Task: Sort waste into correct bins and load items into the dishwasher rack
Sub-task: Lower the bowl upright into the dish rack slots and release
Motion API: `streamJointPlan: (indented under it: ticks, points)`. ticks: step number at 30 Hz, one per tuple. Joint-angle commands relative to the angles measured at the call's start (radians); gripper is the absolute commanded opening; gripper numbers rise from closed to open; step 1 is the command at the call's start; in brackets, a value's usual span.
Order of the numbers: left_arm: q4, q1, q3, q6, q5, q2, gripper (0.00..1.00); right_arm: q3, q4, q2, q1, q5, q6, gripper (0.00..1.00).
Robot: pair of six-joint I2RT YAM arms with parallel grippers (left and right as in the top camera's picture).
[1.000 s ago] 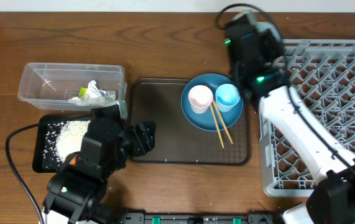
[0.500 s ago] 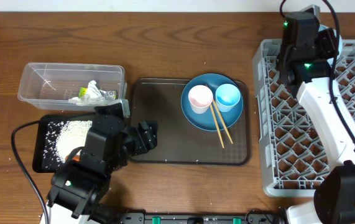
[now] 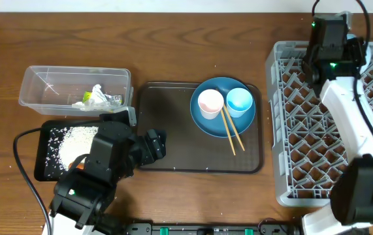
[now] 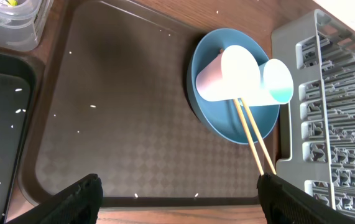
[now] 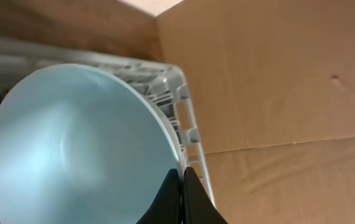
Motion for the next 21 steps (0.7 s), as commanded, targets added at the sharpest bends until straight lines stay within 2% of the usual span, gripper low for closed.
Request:
streamJointPlan:
  ticks: [1,13,21]
  points:
    - [-0.003,0.003,0.020,0.006,-0.002,0.000,0.83,0.005,0.000,0.066,-0.006,0.011,0.015,0.01]
    - [0.008,0.003,0.020,0.006,-0.002,0.000,0.83,0.005,0.002,0.143,0.080,0.044,-0.039,0.01]
    - [0.003,0.003,0.020,0.007,-0.002,0.000,0.83,0.005,-0.085,0.143,0.109,-0.070,-0.022,0.01]
